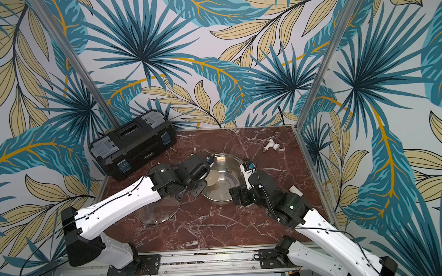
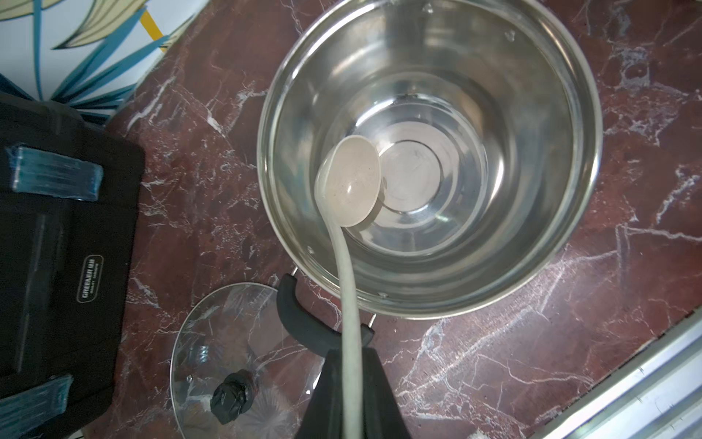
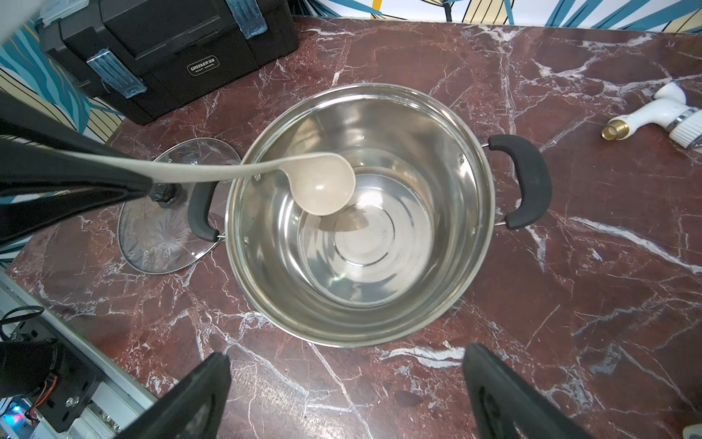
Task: Stir the soup with a spoon
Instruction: Stir the soup in the pan with a stick.
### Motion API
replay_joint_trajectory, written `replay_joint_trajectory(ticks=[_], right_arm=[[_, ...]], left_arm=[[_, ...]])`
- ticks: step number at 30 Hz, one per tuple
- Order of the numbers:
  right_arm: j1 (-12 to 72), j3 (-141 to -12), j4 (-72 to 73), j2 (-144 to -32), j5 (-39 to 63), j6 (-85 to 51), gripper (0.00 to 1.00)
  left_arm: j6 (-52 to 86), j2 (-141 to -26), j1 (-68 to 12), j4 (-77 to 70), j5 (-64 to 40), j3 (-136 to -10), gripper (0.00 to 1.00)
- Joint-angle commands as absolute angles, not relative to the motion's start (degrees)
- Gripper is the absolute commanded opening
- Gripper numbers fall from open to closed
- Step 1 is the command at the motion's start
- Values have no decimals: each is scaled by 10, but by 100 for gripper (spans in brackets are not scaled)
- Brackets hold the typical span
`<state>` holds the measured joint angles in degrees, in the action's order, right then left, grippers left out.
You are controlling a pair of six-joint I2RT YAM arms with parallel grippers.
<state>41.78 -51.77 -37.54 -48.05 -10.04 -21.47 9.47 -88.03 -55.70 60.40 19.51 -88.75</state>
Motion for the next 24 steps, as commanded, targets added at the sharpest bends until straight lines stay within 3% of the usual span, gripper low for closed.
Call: replay_joint_trajectory(ticks=[1, 13, 24], right_arm=[[419, -517, -375, -471, -109, -221, 100], [419, -516, -388, -457, -123, -213, 99], [419, -516, -377, -465, -116, -211, 99]], left_arm=[[98, -892, -558, 547, 229, -927, 0], [131, -918, -574, 436, 86, -918, 0], [165, -853, -575, 560, 40, -881, 0]])
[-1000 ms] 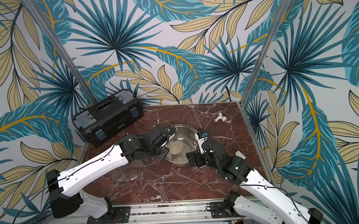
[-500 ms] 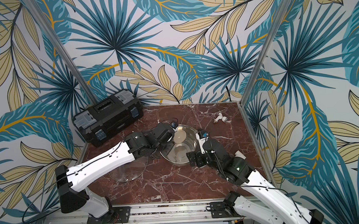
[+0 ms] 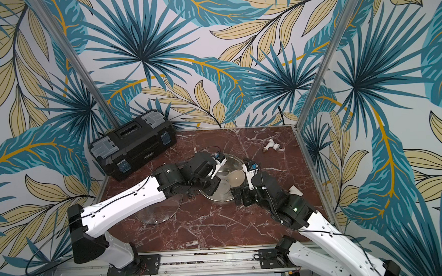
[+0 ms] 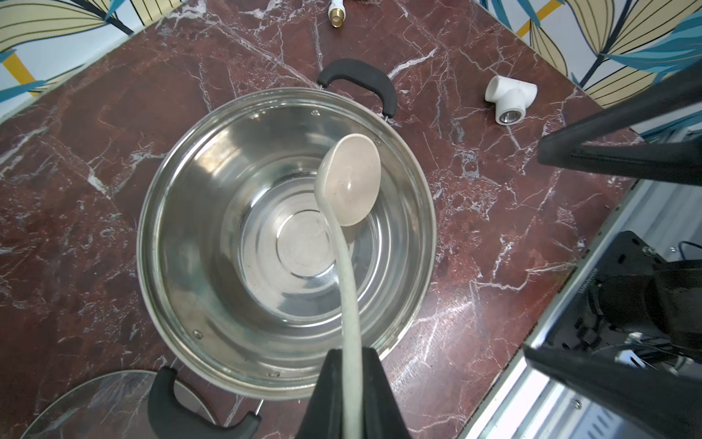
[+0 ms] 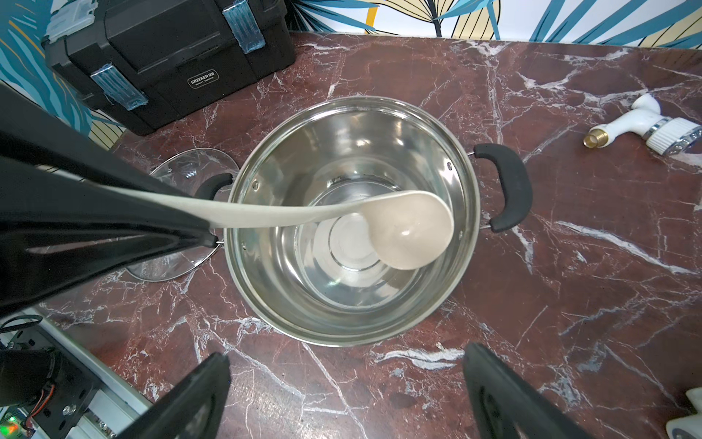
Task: Stir the soup with a spoon
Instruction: Stir the soup in the pan with a stick.
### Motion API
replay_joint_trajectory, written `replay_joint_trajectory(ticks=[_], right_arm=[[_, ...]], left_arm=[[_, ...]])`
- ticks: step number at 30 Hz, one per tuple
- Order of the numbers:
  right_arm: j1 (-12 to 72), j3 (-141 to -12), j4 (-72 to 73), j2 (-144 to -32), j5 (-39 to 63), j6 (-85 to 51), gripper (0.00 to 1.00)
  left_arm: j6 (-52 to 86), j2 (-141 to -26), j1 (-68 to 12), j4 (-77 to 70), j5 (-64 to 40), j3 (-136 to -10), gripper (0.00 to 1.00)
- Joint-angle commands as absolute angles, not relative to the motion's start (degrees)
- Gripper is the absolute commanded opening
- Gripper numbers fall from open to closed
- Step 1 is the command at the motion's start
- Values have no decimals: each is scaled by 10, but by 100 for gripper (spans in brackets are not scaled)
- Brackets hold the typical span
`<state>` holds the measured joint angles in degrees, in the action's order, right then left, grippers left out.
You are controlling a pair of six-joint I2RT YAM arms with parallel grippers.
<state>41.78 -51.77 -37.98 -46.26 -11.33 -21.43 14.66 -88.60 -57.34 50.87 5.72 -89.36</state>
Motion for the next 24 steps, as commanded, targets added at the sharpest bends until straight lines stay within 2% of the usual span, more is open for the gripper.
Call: replay_joint_trajectory(ticks=[1, 7, 13, 20, 24], right_arm=[[419, -515, -374, -467, -114, -212, 99], [419, -510, -360, -476, -103, -217, 100], [419, -509, -362, -472, -103, -216, 100], [419, -503, -372, -456, -111, -218, 100], [419, -502, -379, -448, -117, -219, 99]], left_arm=[[168, -850, -575, 579, 44, -879, 0], [173, -837, -574, 656, 119, -880, 0], [149, -880, -573, 708, 221, -926, 0], [109, -911, -574, 615, 287, -937, 0], [94, -912, -575, 528, 275, -920, 0]])
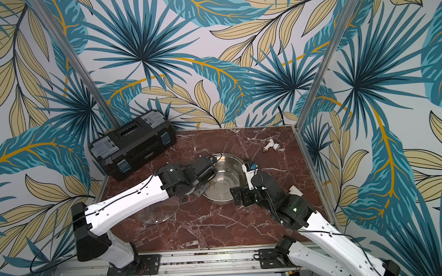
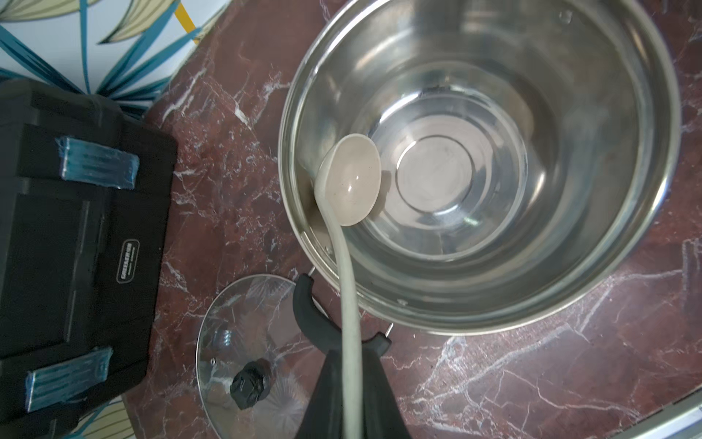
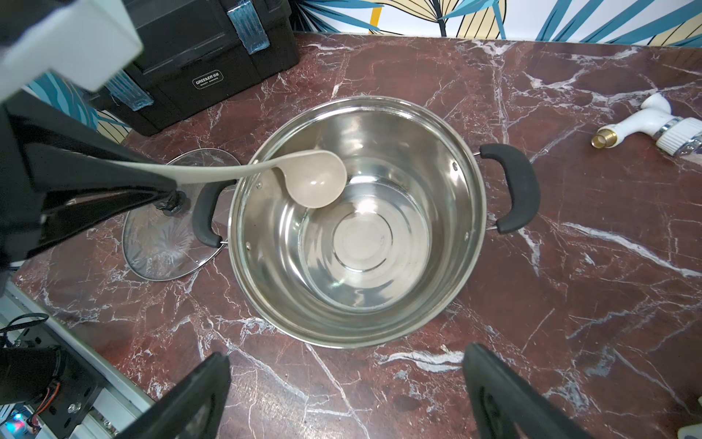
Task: Stir the soup with a spoon
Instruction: Stir the soup in the pan with a stick.
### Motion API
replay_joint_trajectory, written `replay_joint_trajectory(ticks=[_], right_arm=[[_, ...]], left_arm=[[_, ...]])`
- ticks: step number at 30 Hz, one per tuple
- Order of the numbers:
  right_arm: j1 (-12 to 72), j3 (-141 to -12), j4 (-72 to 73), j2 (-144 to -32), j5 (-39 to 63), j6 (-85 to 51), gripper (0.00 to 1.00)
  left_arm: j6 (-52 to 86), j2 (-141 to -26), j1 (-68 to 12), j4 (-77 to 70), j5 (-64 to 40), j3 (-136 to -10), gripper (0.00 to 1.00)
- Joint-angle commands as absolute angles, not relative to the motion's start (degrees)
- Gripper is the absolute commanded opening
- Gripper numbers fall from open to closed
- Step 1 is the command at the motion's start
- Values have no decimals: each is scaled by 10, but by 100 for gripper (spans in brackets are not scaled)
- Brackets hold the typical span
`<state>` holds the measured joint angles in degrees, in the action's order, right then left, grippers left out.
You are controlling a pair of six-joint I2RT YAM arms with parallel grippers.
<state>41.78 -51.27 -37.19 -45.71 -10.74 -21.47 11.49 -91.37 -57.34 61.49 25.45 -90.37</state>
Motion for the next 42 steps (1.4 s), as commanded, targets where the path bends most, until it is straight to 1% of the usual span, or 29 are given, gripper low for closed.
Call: replay_joint_trajectory(ticks=[1, 5, 12, 16, 20, 25, 28, 32, 35, 38, 40, 42], right_arm=[[418, -502, -381, -446, -118, -219, 100], [419, -503, -386, -442, -123, -218, 100], [418, -508, -389, -442, -128, -214, 99], [419, -509, -386, -446, -124, -214, 99], [419, -509, -381, -450, -122, -216, 100], [418, -508, -370, -459, -114, -218, 99], [419, -509, -363, -466, -109, -220, 100], [419, -512, -360, -471, -104, -220, 99], [419, -510, -360, -470, -103, -221, 99], [418, -512, -362, -469, -104, -220, 99], [419, -512, -364, -466, -106, -219, 99], [418, -512, -366, -464, -109, -220, 100]], left_arm=[[92, -913, -575, 507, 267, -917, 0], [90, -923, -575, 456, 209, -913, 0], [109, -929, -577, 449, 91, -913, 0], [121, -916, -578, 492, 66, -906, 0], [134, -895, -578, 548, 65, -891, 0], [143, -882, -578, 638, 97, -891, 0], [147, -874, -578, 672, 148, -892, 0], [142, -866, -578, 680, 227, -897, 0], [126, -869, -578, 666, 286, -903, 0], [100, -870, -578, 619, 334, -894, 0], [84, -870, -578, 580, 348, -886, 0], [69, -870, -578, 534, 339, -879, 0]])
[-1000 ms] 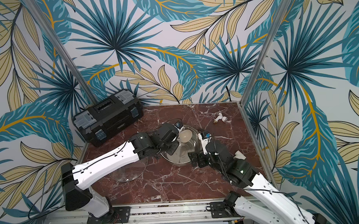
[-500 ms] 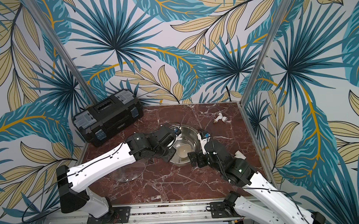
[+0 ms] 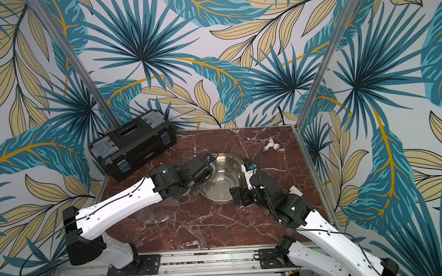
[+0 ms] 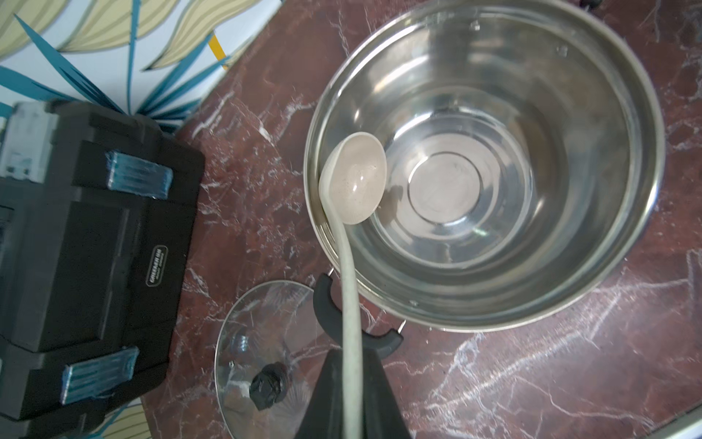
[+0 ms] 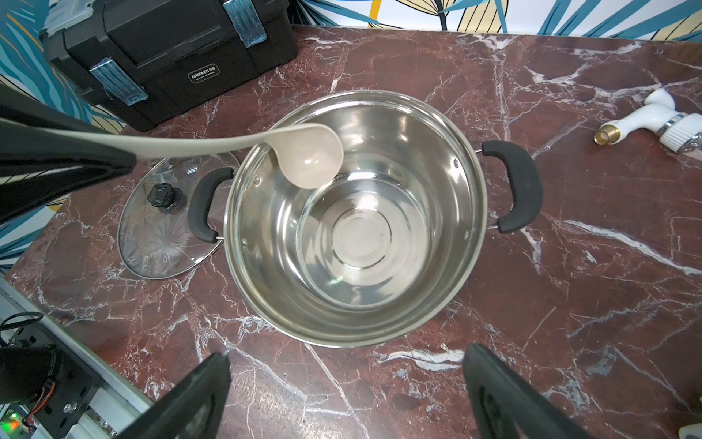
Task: Stir the soup with a spoon
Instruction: Stir the soup in the pan with a stick.
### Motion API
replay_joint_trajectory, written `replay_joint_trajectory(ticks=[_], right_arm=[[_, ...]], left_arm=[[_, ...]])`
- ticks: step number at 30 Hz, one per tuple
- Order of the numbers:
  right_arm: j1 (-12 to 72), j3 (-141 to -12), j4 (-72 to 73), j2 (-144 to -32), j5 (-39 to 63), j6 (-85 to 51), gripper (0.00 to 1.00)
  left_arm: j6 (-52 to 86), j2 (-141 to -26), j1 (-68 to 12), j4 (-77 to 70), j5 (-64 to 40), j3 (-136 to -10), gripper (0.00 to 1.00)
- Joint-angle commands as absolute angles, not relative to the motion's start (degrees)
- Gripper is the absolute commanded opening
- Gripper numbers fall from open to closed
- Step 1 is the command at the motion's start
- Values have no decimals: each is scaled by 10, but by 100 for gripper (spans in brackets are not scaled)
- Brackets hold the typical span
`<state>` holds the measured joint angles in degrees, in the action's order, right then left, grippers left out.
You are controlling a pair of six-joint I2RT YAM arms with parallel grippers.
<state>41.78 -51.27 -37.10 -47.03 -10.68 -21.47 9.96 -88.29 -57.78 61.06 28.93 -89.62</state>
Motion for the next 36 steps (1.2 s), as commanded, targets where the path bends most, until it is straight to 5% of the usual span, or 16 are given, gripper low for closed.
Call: replay_joint_trajectory(ticks=[1, 20, 27, 36], right_arm=[[419, -512, -367, -464, -111, -220, 100], [418, -511, -375, -457, -115, -217, 100], [419, -512, -373, -459, -116, -213, 100], [419, -506, -359, -472, -103, -216, 100]], left_arm=[[64, -870, -578, 518, 330, -877, 0], [107, -911, -578, 421, 37, -864, 0], [126, -896, -578, 555, 32, -874, 0], [145, -855, -571, 653, 171, -881, 0]])
